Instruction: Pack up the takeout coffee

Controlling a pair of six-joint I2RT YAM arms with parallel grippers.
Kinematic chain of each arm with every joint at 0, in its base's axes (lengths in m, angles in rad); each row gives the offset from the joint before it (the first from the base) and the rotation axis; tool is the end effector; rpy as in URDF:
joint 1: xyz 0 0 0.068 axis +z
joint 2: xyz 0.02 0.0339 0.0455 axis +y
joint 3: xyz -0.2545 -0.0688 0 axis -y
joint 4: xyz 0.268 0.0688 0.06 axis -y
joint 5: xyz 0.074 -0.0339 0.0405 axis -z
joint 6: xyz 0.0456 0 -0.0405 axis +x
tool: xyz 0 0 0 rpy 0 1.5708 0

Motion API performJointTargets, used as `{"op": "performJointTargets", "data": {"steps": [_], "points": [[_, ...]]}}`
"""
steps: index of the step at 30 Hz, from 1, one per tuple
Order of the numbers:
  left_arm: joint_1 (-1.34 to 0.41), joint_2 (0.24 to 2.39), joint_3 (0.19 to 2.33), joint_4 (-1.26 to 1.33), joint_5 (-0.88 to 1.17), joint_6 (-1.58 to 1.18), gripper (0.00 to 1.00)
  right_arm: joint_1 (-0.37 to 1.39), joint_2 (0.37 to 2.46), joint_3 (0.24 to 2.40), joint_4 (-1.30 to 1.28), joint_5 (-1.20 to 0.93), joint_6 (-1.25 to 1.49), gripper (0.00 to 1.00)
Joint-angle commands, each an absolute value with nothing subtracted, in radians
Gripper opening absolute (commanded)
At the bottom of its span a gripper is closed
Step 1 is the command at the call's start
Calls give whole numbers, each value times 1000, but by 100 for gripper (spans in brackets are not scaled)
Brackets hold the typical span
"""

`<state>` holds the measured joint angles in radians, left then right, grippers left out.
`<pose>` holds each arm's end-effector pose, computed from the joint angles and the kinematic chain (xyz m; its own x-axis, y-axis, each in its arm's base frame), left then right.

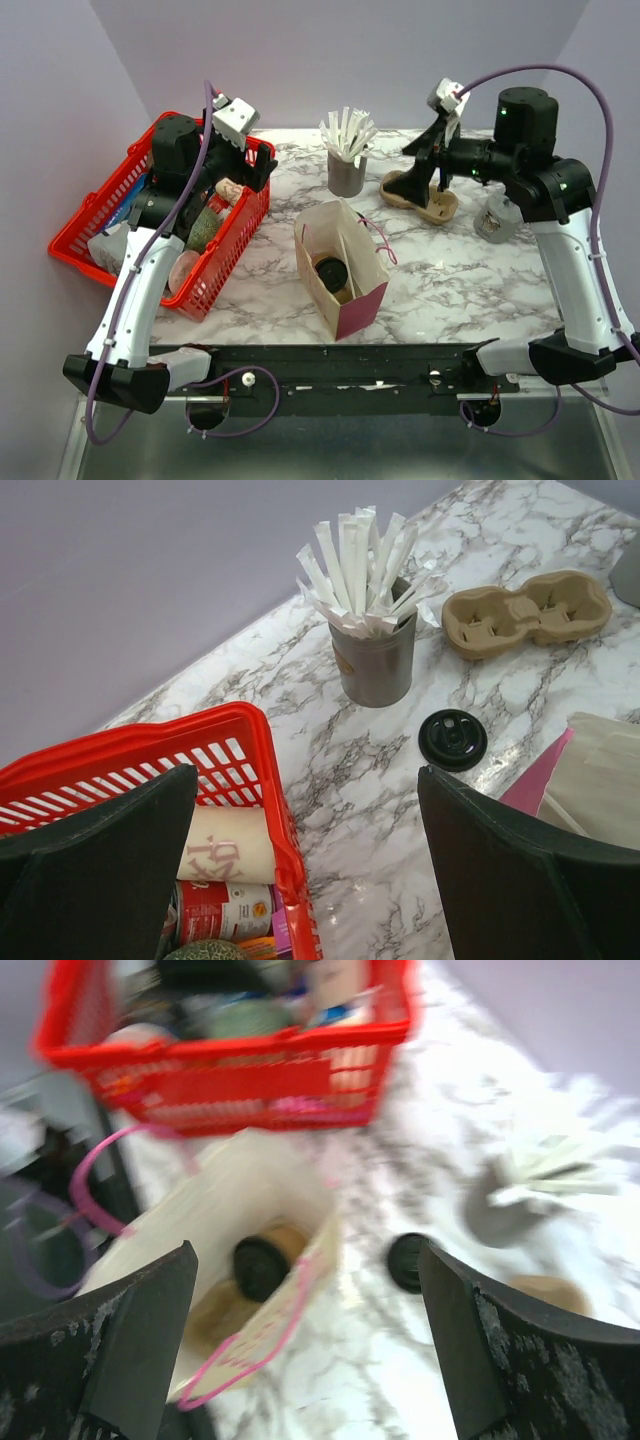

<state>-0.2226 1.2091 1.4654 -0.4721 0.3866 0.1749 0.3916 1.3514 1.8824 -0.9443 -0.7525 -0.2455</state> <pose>0.2766 -0.0802 0.4526 -0.1076 0.1896 -0.9760 0.5914 0.8013 0.0905 0.2317 0.1294 0.5063 -0.1518 -0.2546 -0.9551 -0.9217 0.3855 0.0437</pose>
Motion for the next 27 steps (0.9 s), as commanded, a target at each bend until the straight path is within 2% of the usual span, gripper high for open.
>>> {"op": "performJointTargets", "data": {"steps": [1,7,10,16,27], "points": [[-216,1177,1447,-463,400,173,99,396,1345,1960,-775,-312,-138,100],[-210,1172,1451,-453,330,153,99,394,1391,1976,-732,134,-95,100],[-198,1177,1448,-433,258,109,99,396,1382,1902,-715,251,-106,100],[-141,1190,1431,-400,235,49,99,396,1304,1747,-660,307,-140,100],[-121,1233,1457,-377,252,23,99,396,1279,1690,-594,380,-196,100]]}}
